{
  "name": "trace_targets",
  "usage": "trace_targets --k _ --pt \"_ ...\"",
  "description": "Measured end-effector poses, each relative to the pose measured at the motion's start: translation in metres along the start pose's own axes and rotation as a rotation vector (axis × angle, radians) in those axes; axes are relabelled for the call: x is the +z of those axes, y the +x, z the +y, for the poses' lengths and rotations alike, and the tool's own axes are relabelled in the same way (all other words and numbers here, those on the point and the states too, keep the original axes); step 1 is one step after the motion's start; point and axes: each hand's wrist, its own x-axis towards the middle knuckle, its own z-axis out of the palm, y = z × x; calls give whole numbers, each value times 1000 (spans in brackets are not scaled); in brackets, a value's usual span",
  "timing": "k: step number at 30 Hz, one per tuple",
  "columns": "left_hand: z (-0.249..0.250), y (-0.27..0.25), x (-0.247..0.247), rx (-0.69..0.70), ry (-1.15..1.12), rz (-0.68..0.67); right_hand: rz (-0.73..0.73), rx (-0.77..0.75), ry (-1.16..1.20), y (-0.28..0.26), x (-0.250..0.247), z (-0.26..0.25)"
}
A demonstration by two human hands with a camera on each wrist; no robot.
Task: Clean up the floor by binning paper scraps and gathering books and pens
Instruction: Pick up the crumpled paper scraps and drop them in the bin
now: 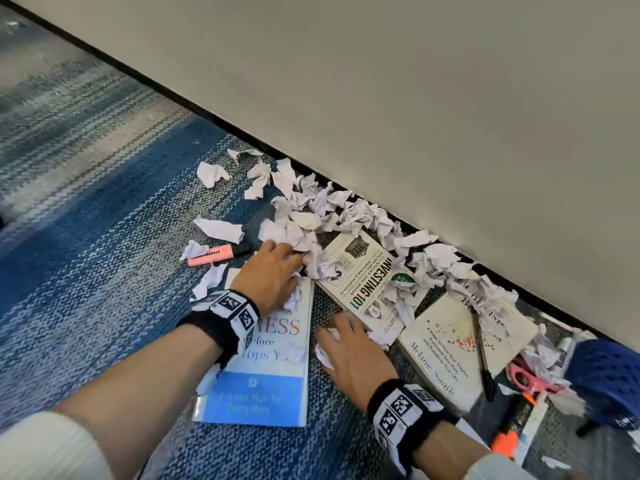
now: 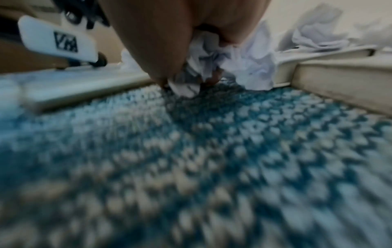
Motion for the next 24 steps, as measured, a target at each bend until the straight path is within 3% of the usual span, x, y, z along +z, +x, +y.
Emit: trace_targets --k 4,8,10,20,24 --pt "1 -9 -12 -22 -52 11 -23 -15 43 -2 -15 2" --pt "8 -34 -40 -98 -24 280 -22 19 71 -27 -40 15" --pt "14 -49 -60 -109 3 348 -25 13 70 -42 -56 23" --pt "57 -122 -201 106 227 94 209 174 258 -105 -155 46" --pt "79 -132 -238 203 189 142 246 200 295 -127 -159 36"
